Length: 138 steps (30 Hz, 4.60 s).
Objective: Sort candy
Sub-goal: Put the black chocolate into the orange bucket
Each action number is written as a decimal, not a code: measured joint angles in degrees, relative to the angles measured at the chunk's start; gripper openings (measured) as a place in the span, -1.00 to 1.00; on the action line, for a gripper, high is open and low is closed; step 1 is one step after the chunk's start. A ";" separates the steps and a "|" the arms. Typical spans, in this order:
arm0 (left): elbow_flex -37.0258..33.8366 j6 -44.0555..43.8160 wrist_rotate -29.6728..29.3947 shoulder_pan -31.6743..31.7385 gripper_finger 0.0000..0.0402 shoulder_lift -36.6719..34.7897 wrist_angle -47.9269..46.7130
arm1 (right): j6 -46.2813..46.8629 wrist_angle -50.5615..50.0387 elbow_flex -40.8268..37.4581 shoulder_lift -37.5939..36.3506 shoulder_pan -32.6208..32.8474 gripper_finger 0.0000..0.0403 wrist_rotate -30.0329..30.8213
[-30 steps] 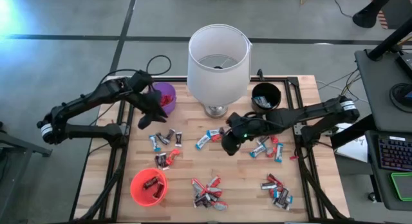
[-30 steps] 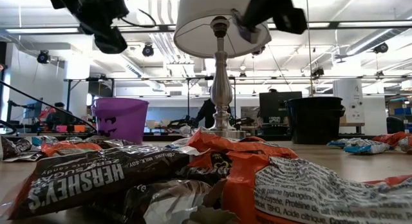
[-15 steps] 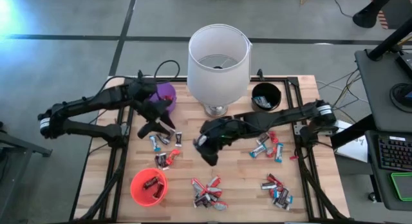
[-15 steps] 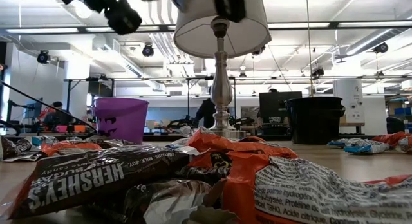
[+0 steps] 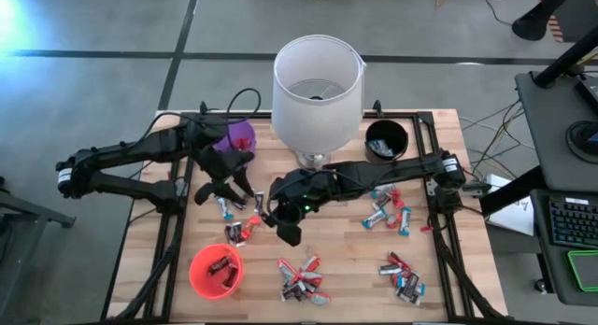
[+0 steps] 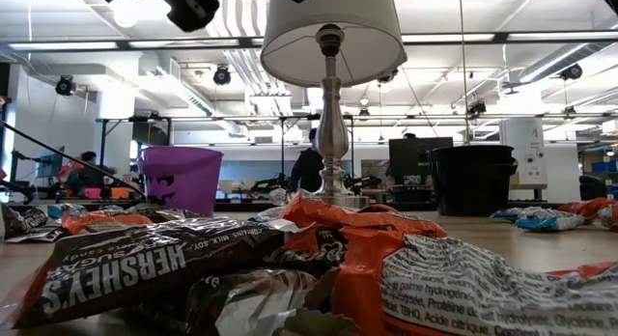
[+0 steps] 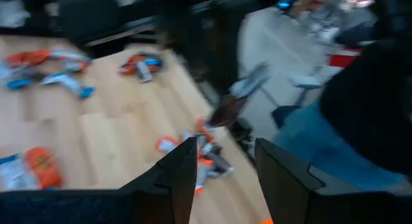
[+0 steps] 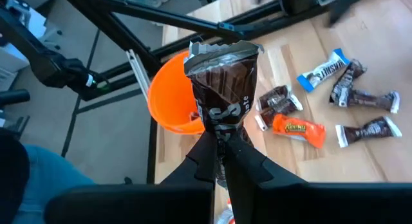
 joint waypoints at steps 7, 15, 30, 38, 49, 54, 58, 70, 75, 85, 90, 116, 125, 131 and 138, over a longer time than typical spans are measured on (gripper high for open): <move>0.00 -0.30 3.21 -1.22 -0.31 0.57 5.54 | -0.81 0.00 0.20 0.04 0.00 -0.96 -0.31; 0.00 -2.84 2.02 -1.23 -0.31 3.27 11.41 | -0.81 0.24 0.20 0.04 -0.02 -0.96 -1.79; 0.00 -2.91 5.89 -2.37 -0.31 7.33 13.28 | -1.35 0.16 0.15 0.04 -0.14 -0.96 -1.69; 0.00 -2.89 6.59 -3.56 -0.31 7.47 14.59 | -1.64 -0.04 0.13 0.04 -1.29 -0.96 -1.44; 0.00 -2.21 1.07 -3.52 -0.41 7.53 17.12 | -1.64 0.15 0.11 0.02 -2.40 -0.96 -1.41; 0.00 -2.19 1.01 -3.52 -0.61 7.56 17.12 | -1.64 0.20 0.11 0.02 -2.53 -0.96 -1.39; 0.00 -2.19 1.63 -3.48 -0.84 7.56 17.02 | -1.64 0.28 0.11 0.02 -2.58 -0.96 -1.40; 0.00 -2.19 2.30 -3.48 -0.98 7.58 15.31 | -0.62 0.19 0.11 -0.07 -2.56 -0.95 -1.39; 0.00 -2.59 2.33 -3.48 -0.99 7.56 15.04 | -0.74 0.22 0.11 -0.09 -2.51 -0.84 -1.39; -0.04 -4.15 2.31 -3.48 -1.00 6.50 6.94 | 0.09 -5.42 0.11 -0.60 -2.49 -0.41 -1.72; -0.04 -2.28 1.49 -4.30 -1.00 4.80 -7.41 | 1.18 -13.75 0.11 -1.05 -2.34 -0.33 -1.87; -0.04 -24.51 -24.91 -31.63 -1.00 -5.44 -26.99 | 0.74 -23.71 0.11 -0.96 -3.93 -0.35 1.98; -0.04 -29.30 -35.87 -37.83 -1.00 -1.52 -25.03 | 3.35 -23.71 0.11 -0.94 -5.35 -0.35 4.59; -0.04 -30.08 -35.16 -40.66 -1.00 1.75 -21.50 | 3.36 -23.87 0.11 -0.94 -5.31 -0.35 4.62; -0.04 -30.47 -32.60 -43.48 -1.00 3.27 -20.48 | 3.37 -24.29 0.11 -0.94 -5.40 -0.35 4.62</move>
